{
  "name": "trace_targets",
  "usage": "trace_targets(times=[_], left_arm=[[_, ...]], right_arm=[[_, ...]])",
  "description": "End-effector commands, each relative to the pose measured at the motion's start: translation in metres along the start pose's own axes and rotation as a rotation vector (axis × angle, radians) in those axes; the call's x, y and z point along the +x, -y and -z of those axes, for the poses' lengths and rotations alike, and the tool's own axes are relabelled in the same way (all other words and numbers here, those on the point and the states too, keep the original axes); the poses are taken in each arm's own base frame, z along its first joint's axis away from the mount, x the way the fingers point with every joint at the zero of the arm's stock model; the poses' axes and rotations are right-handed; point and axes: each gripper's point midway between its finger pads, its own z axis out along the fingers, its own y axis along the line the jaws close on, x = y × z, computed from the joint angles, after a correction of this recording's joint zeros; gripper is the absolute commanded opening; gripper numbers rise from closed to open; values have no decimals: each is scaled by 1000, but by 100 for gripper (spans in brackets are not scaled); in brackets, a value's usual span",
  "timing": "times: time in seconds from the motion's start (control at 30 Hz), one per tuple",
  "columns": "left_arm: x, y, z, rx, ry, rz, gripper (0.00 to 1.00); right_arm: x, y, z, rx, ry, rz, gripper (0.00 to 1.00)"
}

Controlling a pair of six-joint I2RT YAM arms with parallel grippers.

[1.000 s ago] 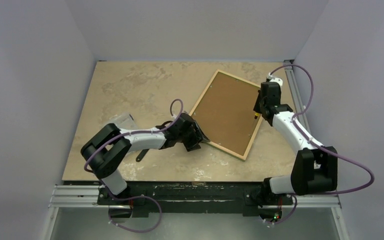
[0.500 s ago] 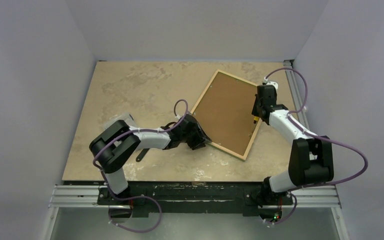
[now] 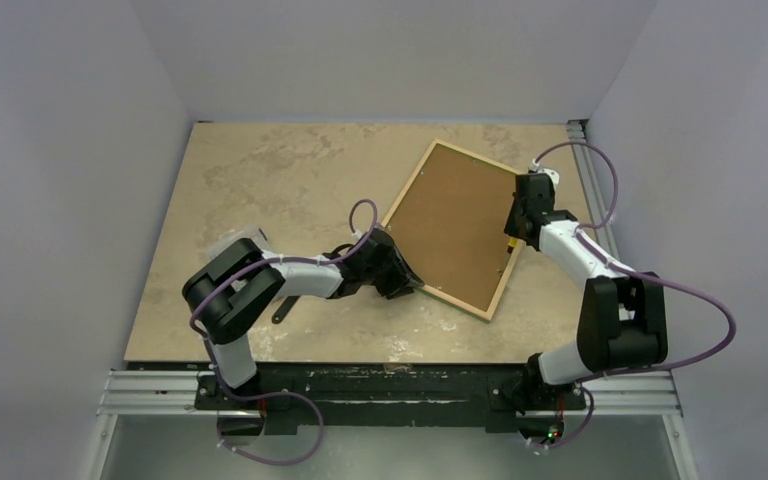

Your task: Take the photo out of the frame

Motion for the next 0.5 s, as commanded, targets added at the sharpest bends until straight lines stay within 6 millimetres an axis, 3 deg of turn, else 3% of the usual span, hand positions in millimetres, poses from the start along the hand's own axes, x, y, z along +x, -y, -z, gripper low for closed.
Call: trace_targets(times=[0.0, 0.2, 0.47], left_arm=[[-2, 6, -8, 17, 2, 10, 34], [-2, 5, -12, 18, -3, 21, 30], [1, 6, -16, 29, -18, 34, 26]], right_arm=[[38, 6, 4, 5, -109, -29, 0], [55, 3, 3, -17, -125, -97, 0], [53, -6, 11, -80, -74, -183, 0]])
